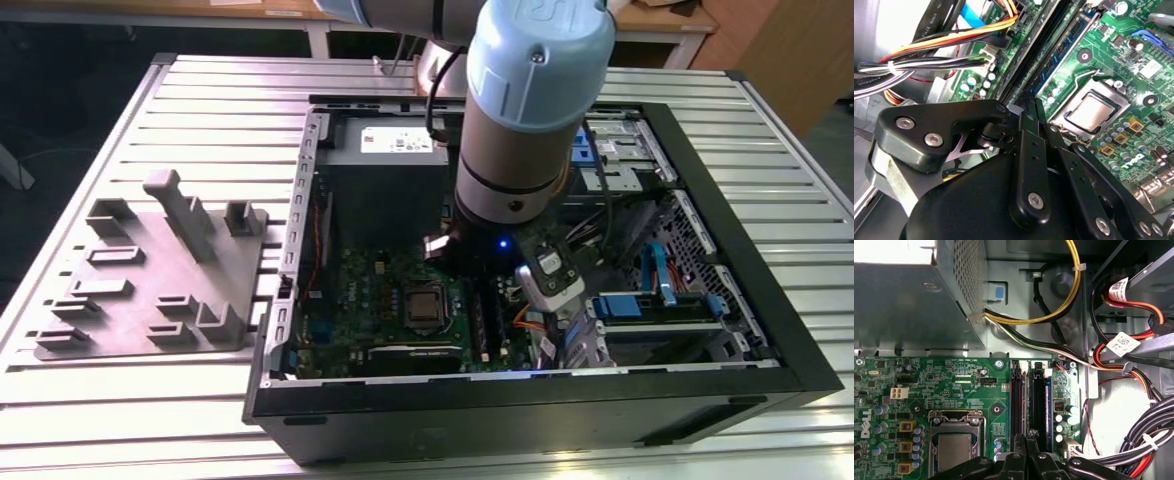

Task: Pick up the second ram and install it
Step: 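Insert the second ram into the second slot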

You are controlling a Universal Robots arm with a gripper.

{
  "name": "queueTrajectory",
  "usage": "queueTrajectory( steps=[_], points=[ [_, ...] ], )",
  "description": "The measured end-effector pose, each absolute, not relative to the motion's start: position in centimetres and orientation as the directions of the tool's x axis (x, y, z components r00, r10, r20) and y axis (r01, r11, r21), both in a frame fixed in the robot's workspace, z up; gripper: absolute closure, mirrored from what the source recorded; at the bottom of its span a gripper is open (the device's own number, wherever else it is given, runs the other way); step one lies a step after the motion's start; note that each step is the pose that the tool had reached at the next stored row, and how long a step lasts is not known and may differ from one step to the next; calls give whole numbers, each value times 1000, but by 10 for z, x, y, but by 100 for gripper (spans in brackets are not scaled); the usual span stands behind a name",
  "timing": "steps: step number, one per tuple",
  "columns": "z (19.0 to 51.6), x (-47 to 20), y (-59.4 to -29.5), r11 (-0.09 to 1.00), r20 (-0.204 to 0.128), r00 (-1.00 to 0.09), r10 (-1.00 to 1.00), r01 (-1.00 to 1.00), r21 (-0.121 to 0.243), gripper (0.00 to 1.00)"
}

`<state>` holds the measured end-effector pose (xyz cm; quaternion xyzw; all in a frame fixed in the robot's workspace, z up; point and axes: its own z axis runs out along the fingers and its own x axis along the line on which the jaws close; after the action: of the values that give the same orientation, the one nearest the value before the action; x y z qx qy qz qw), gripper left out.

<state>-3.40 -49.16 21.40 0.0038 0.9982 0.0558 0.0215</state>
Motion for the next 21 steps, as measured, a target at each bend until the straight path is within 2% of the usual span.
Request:
queueTrajectory(
  steps=[10,11,12,13,21],
  points=[
    [212,-34,-492,994,-43,-999,10,5,112,87],
    [212,-34,-491,994,-43,-999,10,5,112,81],
    [212,-34,-492,994,-43,-999,10,5,112,81],
    [212,-34,-492,994,-43,-999,10,5,112,74],
    [225,-34,-492,994,-43,-999,10,5,111,74]
  ],
)
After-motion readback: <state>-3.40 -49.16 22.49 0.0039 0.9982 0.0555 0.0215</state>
